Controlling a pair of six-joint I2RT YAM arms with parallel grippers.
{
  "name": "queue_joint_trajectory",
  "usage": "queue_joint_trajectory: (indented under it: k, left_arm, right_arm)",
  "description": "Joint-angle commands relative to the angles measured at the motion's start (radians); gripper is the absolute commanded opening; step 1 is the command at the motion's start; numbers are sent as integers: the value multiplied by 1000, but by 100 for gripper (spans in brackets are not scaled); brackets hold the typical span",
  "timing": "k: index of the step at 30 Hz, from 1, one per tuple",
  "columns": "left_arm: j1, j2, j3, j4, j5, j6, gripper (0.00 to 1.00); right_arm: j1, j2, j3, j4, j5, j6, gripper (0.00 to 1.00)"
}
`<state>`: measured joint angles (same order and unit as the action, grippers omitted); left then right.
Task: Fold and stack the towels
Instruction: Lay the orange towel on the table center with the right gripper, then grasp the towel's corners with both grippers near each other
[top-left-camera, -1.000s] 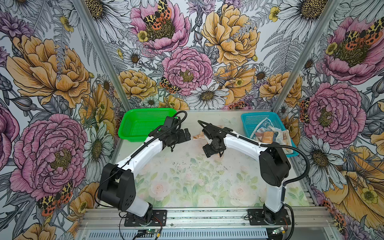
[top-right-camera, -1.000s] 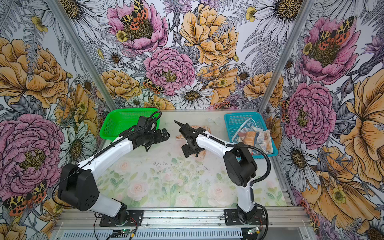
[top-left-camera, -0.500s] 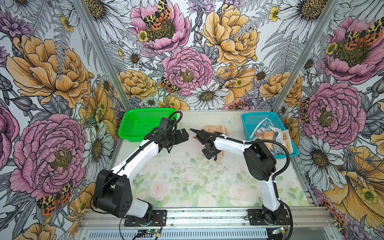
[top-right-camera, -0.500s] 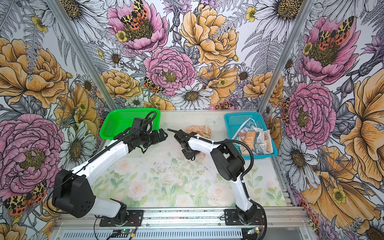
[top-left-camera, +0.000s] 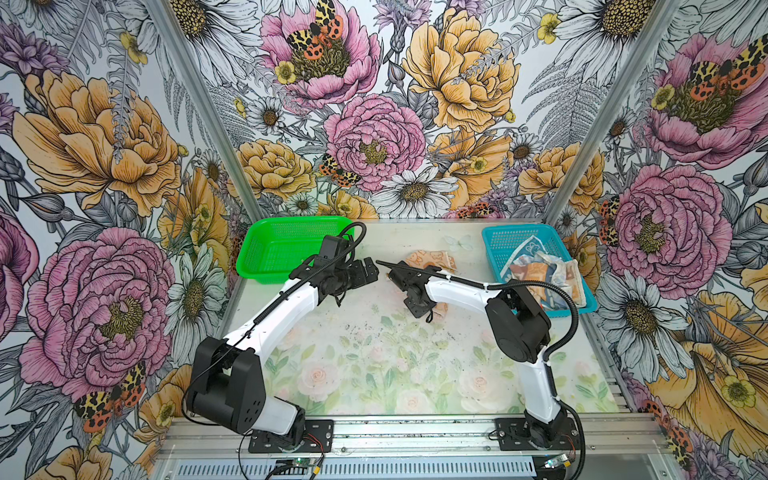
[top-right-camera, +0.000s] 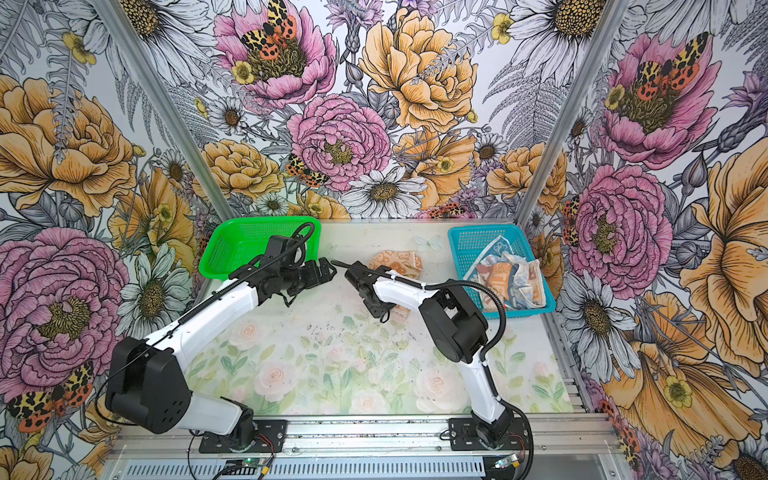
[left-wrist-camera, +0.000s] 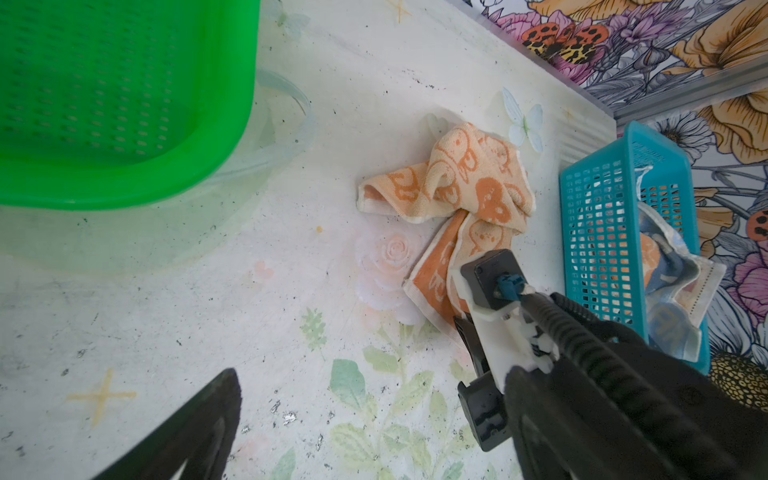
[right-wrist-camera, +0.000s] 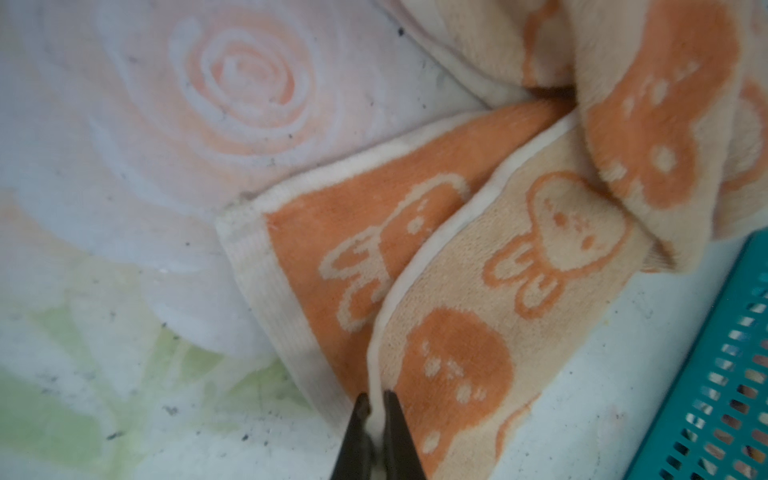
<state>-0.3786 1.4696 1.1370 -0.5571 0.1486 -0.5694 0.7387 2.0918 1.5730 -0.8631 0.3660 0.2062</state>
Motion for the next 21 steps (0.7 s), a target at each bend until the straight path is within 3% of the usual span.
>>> queue_joint_trajectory:
  k: [1, 9, 17, 21]
  left_arm:
    - [-44, 82, 59, -23, 32, 55, 99]
    - [-192, 376, 270, -180, -39, 195, 99]
    - [-255, 587, 457, -275, -75, 273, 88]
    - [-253, 620, 518, -300, -93, 289, 82]
  right_arm:
    - [-45, -139, -7, 9, -34, 36, 6]
    - [-193, -248, -114, 27, -228, 100, 7]
    - [-286, -334, -289, 86, -320, 147, 7]
    - [-308, -368, -342, 114, -359, 157, 9]
